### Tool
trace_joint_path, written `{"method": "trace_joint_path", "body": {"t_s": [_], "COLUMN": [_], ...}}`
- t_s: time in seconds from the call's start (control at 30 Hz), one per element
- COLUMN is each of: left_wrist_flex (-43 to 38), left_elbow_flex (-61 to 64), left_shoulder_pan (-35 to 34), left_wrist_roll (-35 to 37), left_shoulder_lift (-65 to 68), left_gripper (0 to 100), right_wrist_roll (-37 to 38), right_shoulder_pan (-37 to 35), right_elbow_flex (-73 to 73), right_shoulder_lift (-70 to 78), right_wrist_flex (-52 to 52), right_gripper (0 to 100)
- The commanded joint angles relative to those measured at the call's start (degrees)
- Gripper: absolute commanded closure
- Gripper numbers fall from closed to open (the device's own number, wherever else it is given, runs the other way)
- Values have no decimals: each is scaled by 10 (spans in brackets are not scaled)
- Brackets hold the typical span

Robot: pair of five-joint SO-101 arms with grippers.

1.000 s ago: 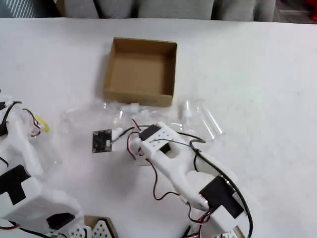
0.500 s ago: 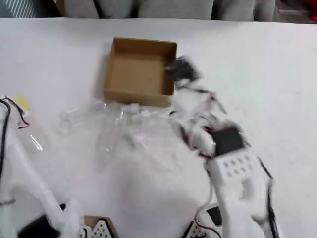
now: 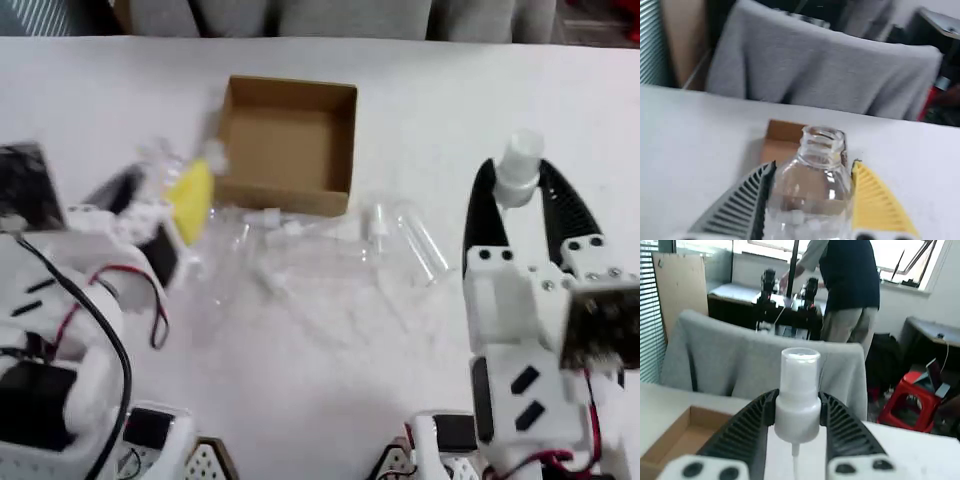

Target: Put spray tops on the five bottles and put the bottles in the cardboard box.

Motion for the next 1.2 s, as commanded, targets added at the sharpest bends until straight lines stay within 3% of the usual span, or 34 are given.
{"method": "trace_joint_path", "body": {"t_s": [0.0, 0.07, 0.17, 0.37, 0.63, 0.73, 0.9, 1.17], "left_wrist_flex": [-28, -49, -110, -243, -271, -270, -266, -270], "left_elbow_flex": [25, 60, 127, 300, 448, 462, 466, 483], "left_shoulder_pan": [165, 210, 240, 239, 240, 242, 239, 243], "left_wrist_roll": [-65, -69, -69, -69, -69, -69, -69, -81], "left_shoulder_lift": [-48, -70, -113, -234, -372, -400, -414, -415], "left_gripper": [976, 973, 973, 976, 973, 976, 976, 976], "right_wrist_roll": [-7, -13, -89, -206, -206, -203, -154, -149], "right_shoulder_pan": [2, 2, 2, -17, -276, -335, -365, -366], "right_elbow_flex": [-79, -103, -133, -205, -215, -218, -218, -216], "right_shoulder_lift": [0, 0, 18, 89, 115, 160, 232, 269], "right_wrist_flex": [-60, -87, -102, -97, -80, -81, -119, -122], "right_gripper": [983, 983, 983, 983, 984, 984, 984, 984]}}
